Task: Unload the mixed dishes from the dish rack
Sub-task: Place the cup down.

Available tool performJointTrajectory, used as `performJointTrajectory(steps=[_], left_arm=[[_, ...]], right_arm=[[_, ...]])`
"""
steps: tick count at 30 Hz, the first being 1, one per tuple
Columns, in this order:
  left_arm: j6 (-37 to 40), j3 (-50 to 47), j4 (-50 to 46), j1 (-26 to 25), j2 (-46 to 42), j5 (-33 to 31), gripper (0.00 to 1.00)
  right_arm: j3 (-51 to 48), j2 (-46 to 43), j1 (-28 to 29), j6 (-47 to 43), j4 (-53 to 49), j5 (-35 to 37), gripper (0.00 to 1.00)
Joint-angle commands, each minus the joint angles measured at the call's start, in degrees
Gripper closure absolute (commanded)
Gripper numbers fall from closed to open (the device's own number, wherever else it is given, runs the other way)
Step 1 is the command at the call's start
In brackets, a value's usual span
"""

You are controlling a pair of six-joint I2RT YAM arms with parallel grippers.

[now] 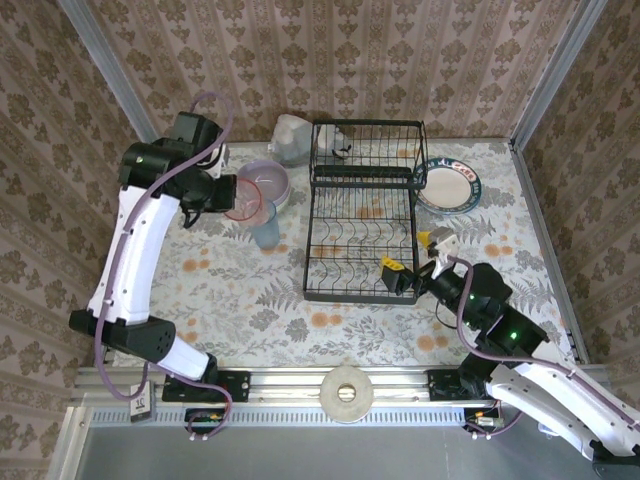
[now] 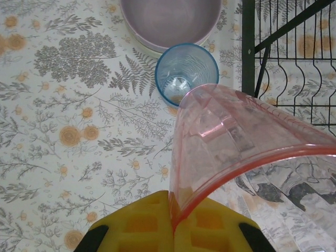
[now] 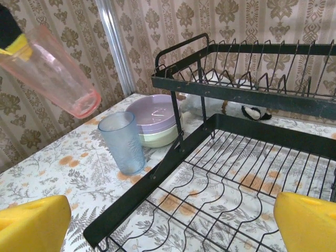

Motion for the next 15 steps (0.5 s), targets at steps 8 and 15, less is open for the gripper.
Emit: performJointTrajectory(steps=[8, 15], left_arm=[[1.94, -1.11, 3.61, 1.77, 3.90, 3.06, 1.00], [2.89, -1.10, 4.33, 2.55, 7.34, 2.29, 1.00]], right_arm=[[-1.44, -1.95, 1.44, -1.44, -1.49, -0.96, 0.00], [-2.10, -2.24, 2.13, -1.00, -1.06, -1.73, 0.00]])
